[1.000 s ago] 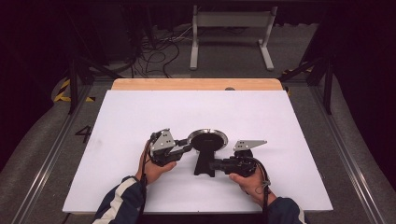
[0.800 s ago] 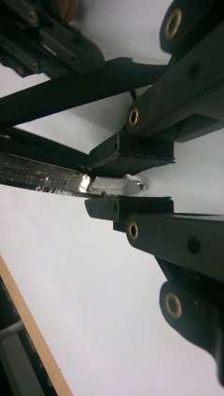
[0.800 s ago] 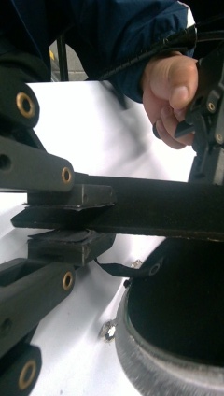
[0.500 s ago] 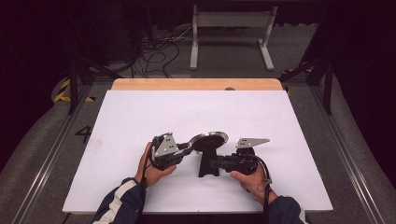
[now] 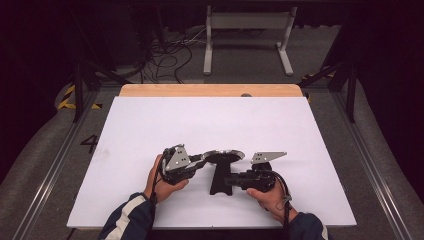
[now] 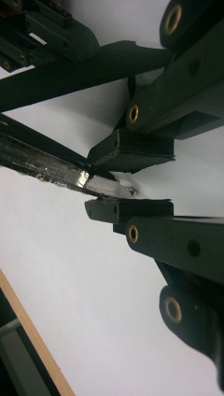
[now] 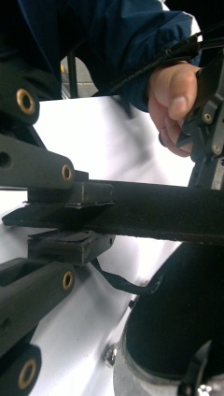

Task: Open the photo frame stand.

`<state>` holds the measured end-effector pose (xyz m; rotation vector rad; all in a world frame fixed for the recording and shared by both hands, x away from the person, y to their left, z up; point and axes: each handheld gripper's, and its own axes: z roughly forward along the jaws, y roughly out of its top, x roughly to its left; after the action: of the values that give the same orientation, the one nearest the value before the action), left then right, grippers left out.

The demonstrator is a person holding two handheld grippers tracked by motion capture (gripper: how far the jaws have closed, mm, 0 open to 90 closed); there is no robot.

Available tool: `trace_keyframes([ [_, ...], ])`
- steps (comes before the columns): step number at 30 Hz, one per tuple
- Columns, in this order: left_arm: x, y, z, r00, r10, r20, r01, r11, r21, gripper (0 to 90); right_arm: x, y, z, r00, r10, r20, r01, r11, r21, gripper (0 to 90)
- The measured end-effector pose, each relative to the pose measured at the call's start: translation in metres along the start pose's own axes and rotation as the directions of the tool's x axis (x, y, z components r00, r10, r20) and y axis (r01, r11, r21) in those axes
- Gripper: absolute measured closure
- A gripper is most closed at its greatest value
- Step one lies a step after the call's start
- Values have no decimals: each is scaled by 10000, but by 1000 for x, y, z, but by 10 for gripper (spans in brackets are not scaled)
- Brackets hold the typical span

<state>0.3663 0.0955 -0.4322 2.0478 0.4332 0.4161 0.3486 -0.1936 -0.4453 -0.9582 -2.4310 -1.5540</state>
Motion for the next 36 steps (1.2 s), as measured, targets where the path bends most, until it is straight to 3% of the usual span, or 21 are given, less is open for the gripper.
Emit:
trace_keyframes([
  [3,1,0,2,9999,-77,-133,77,10000,12,705,1,0,1,10000,-11,6,11,10000,52,792],
  [4,2,-1,5,9999,-104,54,104,9999,3,668,2,-1,3,10000,-31,17,30,9999,117,795],
  [6,2,-1,7,9999,-96,29,96,9999,33,656,2,-1,3,10000,-80,17,79,9998,166,796],
  [7,3,0,9,9998,-144,-100,144,9999,41,565,3,-1,3,9999,-109,36,109,9998,161,796],
  [9,4,0,10,9996,-254,-75,254,9997,-16,535,2,-1,3,9999,-115,34,114,9998,165,796],
  [10,6,0,12,9992,-380,130,381,9993,-67,469,2,-1,3,10000,-81,11,81,9999,150,796],
  [13,8,3,16,9993,-351,122,350,9994,63,382,2,-1,3,9999,-99,16,99,9998,157,796],
  [14,10,4,18,9989,-474,34,473,9989,72,382,2,-1,3,9999,-99,16,99,9998,157,796],
  [15,11,5,19,9979,-642,129,642,9979,-26,324,2,-1,3,9999,-100,5,100,9998,162,796],
  [19,10,6,25,9964,-401,746,391,9991,151,349,3,-1,3,9999,-142,40,141,9998,172,796],
  [24,6,6,30,9942,-40,1073,-17,9986,524,584,3,-1,3,9998,-168,67,167,9997,187,795],
  [25,6,5,33,9974,-5,720,-62,9956,936,621,3,-1,3,9998,-155,79,154,9997,186,795],
  [28,7,3,33,9967,-151,801,82,9962,864,669,4,-1,3,9998,-123,131,120,9998,180,794],
  [30,6,3,33,9975,27,709,-93,9956,935,679,5,-1,3,9998,-168,127,165,9996,220,794],
  [31,3,4,33,9984,267,489,-315,9946,994,684,5,0,2,9995,-241,210,237,9995,200,791],
  [34,2,5,34,9988,351,342,-383,9946,968,689,3,1,0,9994,-192,282,189,9998,98,785],
  [36,0,7,34,9988,491,8,-489,9931,1066,688,2,1,-1,9992,-178,358,176,9998,48,780],
])
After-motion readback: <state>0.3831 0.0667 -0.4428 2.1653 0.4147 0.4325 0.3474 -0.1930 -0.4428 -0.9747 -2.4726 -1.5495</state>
